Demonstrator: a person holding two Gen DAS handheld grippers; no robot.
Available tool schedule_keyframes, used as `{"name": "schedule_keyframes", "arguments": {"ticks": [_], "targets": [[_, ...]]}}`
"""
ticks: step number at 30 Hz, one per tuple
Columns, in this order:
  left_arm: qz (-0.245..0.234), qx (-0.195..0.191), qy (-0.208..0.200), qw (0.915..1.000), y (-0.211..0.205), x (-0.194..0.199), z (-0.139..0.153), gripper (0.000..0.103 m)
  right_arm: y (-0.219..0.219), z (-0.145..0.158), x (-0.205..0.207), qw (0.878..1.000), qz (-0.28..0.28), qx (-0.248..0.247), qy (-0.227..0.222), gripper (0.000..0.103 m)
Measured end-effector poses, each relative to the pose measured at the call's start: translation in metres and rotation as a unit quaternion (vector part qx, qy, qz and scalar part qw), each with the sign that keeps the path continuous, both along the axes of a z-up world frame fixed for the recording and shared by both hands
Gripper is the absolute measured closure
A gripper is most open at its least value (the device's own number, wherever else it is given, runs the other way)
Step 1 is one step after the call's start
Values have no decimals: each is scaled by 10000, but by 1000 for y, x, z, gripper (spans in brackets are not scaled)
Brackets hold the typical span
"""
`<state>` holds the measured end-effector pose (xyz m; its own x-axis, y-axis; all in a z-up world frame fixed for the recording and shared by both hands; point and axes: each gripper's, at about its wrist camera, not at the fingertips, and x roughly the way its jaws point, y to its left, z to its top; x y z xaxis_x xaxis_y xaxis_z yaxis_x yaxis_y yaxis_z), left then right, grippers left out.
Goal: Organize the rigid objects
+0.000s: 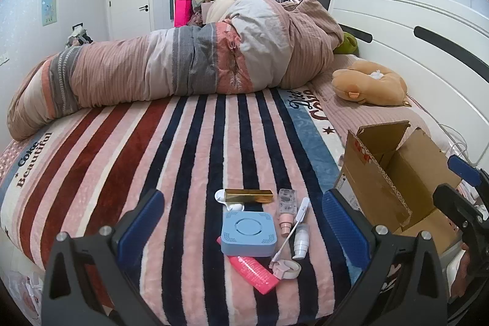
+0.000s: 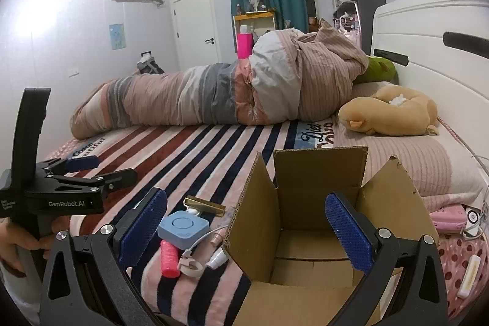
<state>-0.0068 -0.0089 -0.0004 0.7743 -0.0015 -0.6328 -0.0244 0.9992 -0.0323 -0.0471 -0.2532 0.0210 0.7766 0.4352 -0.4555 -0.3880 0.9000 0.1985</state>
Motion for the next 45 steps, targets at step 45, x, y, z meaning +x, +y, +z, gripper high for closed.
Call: {"name": "schedule_keyframes", "arguments": {"ticks": [45], "targets": [[7,-281,-370,9989,104,-5,-19,1,115,6,8,9954,793,-520,162,20]]}}
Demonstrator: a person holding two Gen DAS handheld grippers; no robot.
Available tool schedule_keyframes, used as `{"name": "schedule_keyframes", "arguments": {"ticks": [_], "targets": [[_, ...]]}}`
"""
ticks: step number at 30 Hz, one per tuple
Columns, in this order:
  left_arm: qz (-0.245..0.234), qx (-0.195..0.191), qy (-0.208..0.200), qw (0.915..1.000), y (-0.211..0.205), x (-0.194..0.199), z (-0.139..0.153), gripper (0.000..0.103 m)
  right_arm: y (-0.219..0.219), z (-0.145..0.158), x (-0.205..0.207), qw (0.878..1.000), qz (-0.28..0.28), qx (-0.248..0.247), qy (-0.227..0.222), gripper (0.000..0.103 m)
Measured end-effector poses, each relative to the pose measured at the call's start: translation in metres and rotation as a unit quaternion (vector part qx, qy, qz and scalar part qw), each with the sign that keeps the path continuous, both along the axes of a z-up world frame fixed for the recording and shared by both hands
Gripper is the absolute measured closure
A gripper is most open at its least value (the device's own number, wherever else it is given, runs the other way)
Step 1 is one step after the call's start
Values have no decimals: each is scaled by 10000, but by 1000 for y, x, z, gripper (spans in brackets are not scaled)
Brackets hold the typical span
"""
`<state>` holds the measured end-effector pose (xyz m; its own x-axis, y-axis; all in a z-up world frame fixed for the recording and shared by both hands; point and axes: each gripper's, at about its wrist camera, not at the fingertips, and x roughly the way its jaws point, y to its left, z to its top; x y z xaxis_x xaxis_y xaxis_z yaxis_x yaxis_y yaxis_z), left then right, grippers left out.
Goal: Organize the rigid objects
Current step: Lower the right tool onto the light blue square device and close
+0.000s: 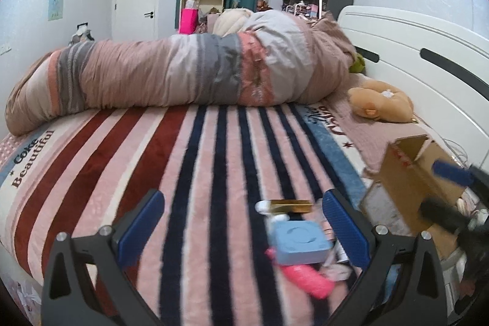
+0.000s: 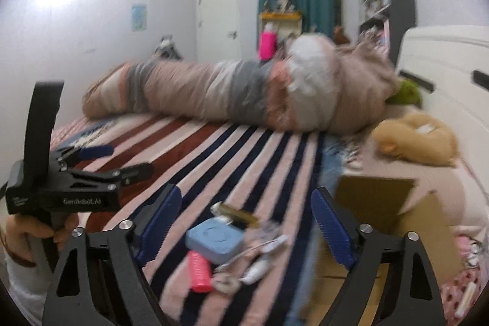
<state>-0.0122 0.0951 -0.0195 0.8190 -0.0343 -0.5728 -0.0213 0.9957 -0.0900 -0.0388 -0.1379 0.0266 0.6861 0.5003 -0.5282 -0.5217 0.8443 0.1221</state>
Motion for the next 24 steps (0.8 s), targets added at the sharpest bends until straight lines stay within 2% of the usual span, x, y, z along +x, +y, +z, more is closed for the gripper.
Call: {"name": "schedule_keyframes", "arguments": {"ticks": [4,6,10,14,17,18,24], "targets": [[104,50,215,9997,29,8,-24,1,42,-45,22,9961,261,-124,829,20],[103,-50,328,9994,42,12,-37,1,55,-76,38,9902,108,-190,1377,19],[27,-236,467,9986,52,17,-57,1,62,-125,63,9770,-216,-201,2110,19],[-7,-331,568,9978,56,22,-71,1,72,-155,82,9642,-166,18,2646,19],[28,-442,625,9971,61,24,-77,1,77,-160,94,9580,-82,219,2859,16],[49,-459,635,9969,64,24,-78,1,80,-160,97,9581,-79,208,2857,13],[166,-552,663,9961,76,26,-81,1,89,-152,117,9572,45,184,2888,11]]}}
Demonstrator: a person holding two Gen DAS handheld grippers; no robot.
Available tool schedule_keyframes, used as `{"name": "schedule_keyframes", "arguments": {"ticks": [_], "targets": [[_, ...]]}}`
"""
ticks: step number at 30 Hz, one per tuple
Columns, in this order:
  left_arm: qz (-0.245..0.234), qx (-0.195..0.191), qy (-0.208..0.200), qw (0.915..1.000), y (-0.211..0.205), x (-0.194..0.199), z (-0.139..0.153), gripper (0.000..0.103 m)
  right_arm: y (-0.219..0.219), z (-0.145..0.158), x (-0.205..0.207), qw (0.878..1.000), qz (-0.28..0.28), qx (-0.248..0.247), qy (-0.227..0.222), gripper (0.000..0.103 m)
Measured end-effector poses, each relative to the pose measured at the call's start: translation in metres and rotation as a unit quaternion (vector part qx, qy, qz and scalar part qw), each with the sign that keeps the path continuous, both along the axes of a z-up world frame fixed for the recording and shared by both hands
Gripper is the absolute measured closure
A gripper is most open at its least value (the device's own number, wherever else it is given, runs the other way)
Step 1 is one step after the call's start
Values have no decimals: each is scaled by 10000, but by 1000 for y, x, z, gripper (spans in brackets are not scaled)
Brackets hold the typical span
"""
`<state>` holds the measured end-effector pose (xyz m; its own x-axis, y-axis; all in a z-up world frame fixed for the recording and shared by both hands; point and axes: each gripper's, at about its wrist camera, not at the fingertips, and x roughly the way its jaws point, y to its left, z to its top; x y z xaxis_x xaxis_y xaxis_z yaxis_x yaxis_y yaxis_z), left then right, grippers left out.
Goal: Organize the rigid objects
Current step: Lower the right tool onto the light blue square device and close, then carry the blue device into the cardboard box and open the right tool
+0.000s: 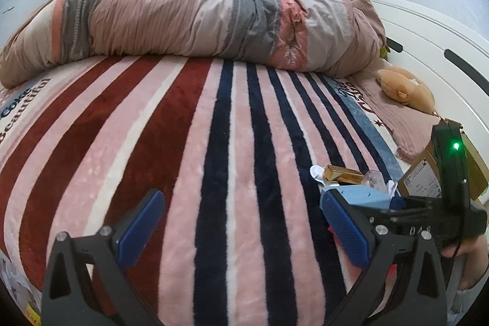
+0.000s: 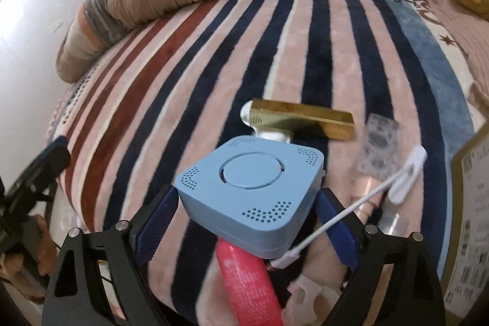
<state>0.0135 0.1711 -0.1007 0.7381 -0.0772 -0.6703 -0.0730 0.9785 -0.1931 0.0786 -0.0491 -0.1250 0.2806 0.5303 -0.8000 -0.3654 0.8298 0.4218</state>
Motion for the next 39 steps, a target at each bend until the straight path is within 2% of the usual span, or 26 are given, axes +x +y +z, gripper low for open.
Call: {"name": "schedule_keyframes", "arguments": {"ticks": [3,8,14,16,19,21,25,27,29,31,32,33,34,35,36,39], "targets": [[56,-44,-18,10000,5,-4,1,1,6,1,2,9998,117,-160,90,10],[42,-62,-42,10000,7,-8,1,1,-14,9,-27,9989,232,-379,166,10],[-64,-93,-46,9999,5,-8,0,1,-38,39,-54,9992,78,-366,-144,10],[-120,-112,-25,9999,3,-7,0,1,-37,46,-47,9993,39,-224,-284,10],[-244,-138,37,9996,3,-5,-1,1,-21,41,-24,9996,79,-151,-238,10],[-266,-137,44,9995,4,-4,0,1,-11,32,-10,9997,95,-179,-98,10],[-198,-215,-8,9996,9,-3,1,1,1,2,18,9972,-11,-622,406,11],[-172,-253,8,9995,12,-3,-1,1,0,-5,23,9970,-68,-366,673,11],[-118,-266,43,9996,16,-2,-3,1,4,-4,27,9974,-80,-302,656,11],[-96,-289,49,9995,18,-3,-3,1,14,0,28,9976,51,-546,411,17],[-85,-307,43,9995,20,-4,-2,1,20,3,28,9972,132,-684,266,30],[-77,-312,36,9995,21,-6,-2,1,25,7,26,9969,192,-759,96,48],[-51,-312,26,9995,23,-7,-1,1,29,12,27,9966,279,-772,-19,53],[-17,-305,16,9995,25,-9,1,1,33,15,25,9962,382,-767,-142,63],[19,-295,9,9996,27,-10,1,1,38,18,24,9958,466,-754,-242,66],[145,-272,-3,9995,35,-14,5,1,53,18,20,9945,836,-597,-206,64]]}}
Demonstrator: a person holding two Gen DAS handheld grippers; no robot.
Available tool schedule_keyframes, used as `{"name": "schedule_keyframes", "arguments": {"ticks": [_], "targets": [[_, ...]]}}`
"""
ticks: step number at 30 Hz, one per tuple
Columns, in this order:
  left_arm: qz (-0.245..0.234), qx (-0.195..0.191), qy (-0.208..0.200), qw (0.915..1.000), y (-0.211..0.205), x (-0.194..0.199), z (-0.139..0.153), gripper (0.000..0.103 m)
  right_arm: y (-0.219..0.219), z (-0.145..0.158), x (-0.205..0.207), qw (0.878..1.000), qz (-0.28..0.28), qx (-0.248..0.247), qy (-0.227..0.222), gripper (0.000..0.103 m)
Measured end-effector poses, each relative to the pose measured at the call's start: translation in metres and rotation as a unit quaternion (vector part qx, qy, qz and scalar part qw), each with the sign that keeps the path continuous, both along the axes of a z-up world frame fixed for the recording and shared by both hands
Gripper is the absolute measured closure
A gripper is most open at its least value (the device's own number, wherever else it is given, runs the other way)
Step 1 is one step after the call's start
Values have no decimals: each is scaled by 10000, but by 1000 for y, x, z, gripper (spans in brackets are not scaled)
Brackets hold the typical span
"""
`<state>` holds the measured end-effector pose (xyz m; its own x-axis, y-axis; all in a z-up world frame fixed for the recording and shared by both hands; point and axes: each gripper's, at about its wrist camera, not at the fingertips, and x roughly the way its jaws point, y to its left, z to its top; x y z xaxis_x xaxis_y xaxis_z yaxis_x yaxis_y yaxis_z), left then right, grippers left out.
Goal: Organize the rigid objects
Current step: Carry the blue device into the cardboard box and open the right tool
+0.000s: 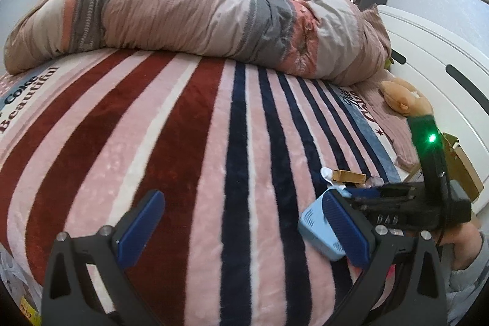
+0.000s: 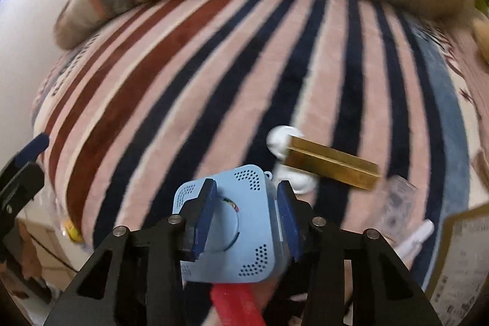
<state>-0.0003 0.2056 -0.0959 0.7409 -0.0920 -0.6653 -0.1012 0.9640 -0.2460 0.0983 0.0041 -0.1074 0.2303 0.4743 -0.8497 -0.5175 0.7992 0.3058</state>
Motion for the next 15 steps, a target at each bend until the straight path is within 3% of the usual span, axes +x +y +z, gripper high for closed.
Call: {"name": "schedule_keyframes", "arguments": {"ticks": [2,3,7,9,15], "targets": [[61,-9,-3,10000,4,-3,1,1,13,-8,-5,9997,247,-46,10,59],[95,-12,6,10000,5,-3,1,1,17,-9,-7,9994,317,-81,-56,50],[127,3,47,9999,8,-7,-1,1,18,-6,-16,9990,398,-54,-170,30],[67,-38,80,9999,9,-6,-3,1,19,-5,-23,9979,636,-37,-126,15],[-155,-233,249,9993,11,-2,-12,1,41,-10,-39,9895,1232,-689,-315,11]]}}
